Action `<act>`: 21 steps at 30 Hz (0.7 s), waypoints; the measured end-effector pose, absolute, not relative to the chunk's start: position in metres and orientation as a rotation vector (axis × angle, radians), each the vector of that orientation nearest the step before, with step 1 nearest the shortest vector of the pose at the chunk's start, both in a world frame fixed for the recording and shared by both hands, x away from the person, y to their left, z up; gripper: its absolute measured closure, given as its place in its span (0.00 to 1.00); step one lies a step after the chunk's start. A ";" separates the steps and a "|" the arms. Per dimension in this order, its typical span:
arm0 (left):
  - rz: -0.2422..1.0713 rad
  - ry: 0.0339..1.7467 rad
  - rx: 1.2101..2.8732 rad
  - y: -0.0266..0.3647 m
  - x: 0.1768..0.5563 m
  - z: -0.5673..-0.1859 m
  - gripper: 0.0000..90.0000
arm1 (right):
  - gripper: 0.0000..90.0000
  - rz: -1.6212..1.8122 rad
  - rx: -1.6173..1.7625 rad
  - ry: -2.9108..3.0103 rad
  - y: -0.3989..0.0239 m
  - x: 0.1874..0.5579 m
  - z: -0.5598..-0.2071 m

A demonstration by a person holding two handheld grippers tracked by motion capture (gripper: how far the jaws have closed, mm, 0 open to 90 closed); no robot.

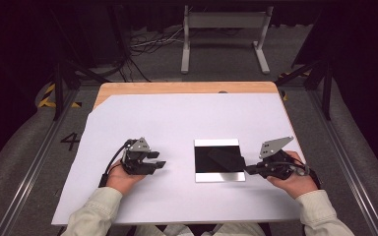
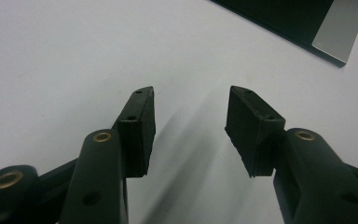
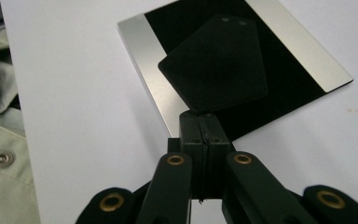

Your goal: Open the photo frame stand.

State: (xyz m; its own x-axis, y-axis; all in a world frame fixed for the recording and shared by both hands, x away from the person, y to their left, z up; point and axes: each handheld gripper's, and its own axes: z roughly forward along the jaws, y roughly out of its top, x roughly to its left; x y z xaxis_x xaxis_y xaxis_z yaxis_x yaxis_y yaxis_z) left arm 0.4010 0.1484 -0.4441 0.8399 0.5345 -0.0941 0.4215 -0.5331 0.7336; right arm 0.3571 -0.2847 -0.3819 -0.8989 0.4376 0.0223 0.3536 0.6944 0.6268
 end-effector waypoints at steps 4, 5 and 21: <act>0.177 0.697 2.209 0.148 0.401 -0.444 0.58 | 1.00 1.051 0.675 2.746 -0.286 0.358 -0.381; 0.177 0.695 2.210 0.148 0.401 -0.444 0.58 | 1.00 1.063 0.681 2.743 -0.286 0.358 -0.381; 0.178 0.685 2.213 0.147 0.401 -0.445 0.58 | 1.00 1.241 0.719 2.641 -0.283 0.359 -0.382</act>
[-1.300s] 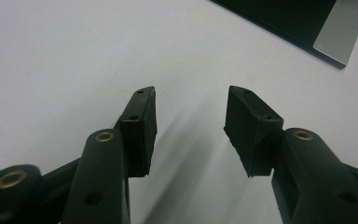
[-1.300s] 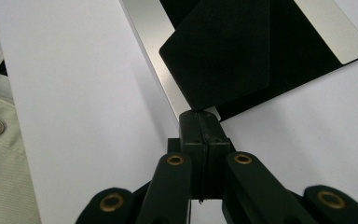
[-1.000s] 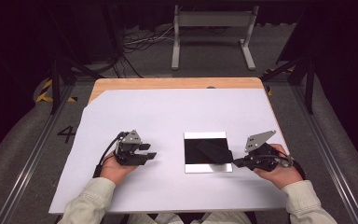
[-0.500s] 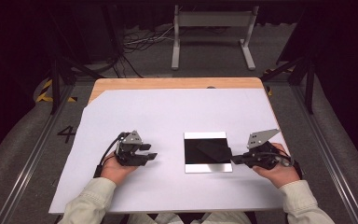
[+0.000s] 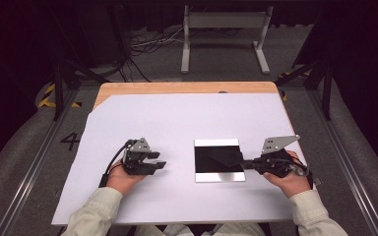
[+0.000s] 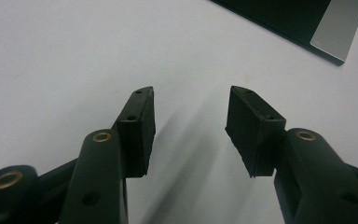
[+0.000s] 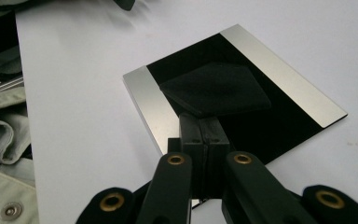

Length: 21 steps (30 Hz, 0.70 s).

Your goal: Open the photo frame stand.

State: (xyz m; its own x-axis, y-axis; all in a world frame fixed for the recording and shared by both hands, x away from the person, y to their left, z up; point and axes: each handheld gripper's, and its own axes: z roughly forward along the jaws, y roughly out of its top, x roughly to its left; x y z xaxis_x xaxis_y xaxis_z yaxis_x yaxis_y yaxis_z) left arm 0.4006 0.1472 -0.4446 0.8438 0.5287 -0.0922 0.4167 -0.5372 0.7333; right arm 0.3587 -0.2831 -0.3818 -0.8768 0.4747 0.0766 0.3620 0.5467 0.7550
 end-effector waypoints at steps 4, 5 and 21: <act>0.178 0.684 2.214 0.147 0.401 -0.445 0.58 | 1.00 1.259 0.725 2.620 -0.282 0.358 -0.381; 0.178 0.684 2.215 0.147 0.401 -0.445 0.58 | 1.00 1.258 0.726 2.621 -0.282 0.358 -0.381; 0.177 0.686 2.217 0.147 0.401 -0.446 0.58 | 1.00 1.209 0.727 2.627 -0.288 0.357 -0.374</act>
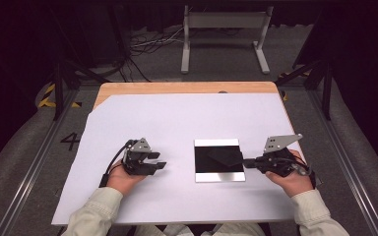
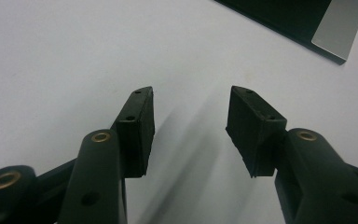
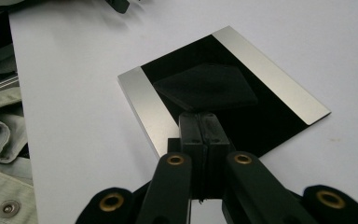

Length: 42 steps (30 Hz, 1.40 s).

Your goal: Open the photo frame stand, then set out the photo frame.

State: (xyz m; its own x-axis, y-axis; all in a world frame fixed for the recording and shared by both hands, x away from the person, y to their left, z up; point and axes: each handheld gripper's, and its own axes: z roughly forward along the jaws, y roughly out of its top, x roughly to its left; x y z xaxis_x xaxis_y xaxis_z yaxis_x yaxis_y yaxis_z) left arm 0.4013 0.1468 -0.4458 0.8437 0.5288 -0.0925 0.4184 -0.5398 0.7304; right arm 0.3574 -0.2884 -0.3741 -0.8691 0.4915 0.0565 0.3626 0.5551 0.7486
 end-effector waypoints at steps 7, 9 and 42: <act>0.177 0.688 2.218 0.147 0.401 -0.446 0.57 | 1.00 1.249 0.766 2.559 -0.303 0.355 -0.362; 0.176 0.691 2.216 0.147 0.401 -0.446 0.57 | 1.00 1.262 0.777 2.541 -0.306 0.354 -0.359; 0.187 0.699 2.218 0.147 0.399 -0.446 0.56 | 0.68 1.317 1.175 2.287 -0.311 0.356 -0.349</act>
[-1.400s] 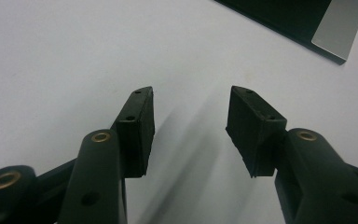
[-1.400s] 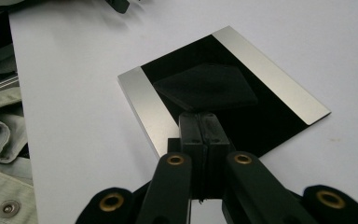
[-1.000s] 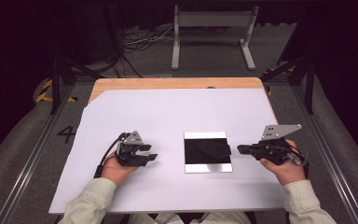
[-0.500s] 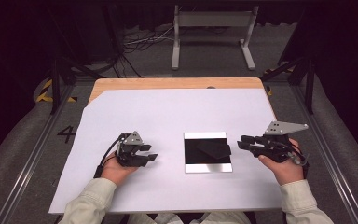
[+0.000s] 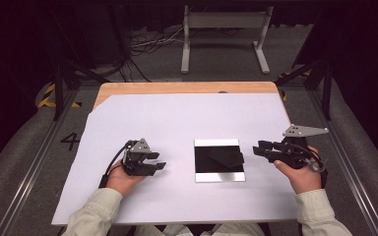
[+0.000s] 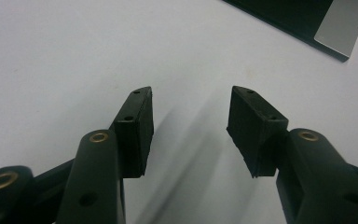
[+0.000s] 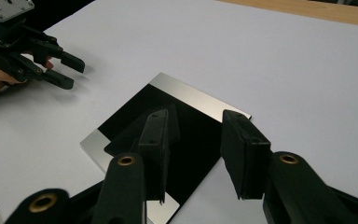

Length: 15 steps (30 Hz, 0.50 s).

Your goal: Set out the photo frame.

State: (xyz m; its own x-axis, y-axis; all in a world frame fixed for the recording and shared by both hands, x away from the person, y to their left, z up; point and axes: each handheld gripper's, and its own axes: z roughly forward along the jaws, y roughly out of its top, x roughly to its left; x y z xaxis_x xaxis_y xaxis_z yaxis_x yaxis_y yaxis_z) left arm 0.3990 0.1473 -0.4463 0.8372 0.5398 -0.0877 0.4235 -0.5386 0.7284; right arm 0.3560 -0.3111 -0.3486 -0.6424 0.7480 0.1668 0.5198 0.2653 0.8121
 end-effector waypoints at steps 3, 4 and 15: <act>0.186 0.700 2.219 0.147 0.399 -0.446 0.56 | 0.68 1.302 1.210 2.289 -0.311 0.356 -0.348; 0.186 0.700 2.219 0.147 0.399 -0.446 0.56 | 0.68 1.302 1.210 2.289 -0.311 0.356 -0.348; 0.186 0.695 2.225 0.147 0.399 -0.447 0.56 | 0.61 1.265 1.345 2.308 -0.309 0.361 -0.351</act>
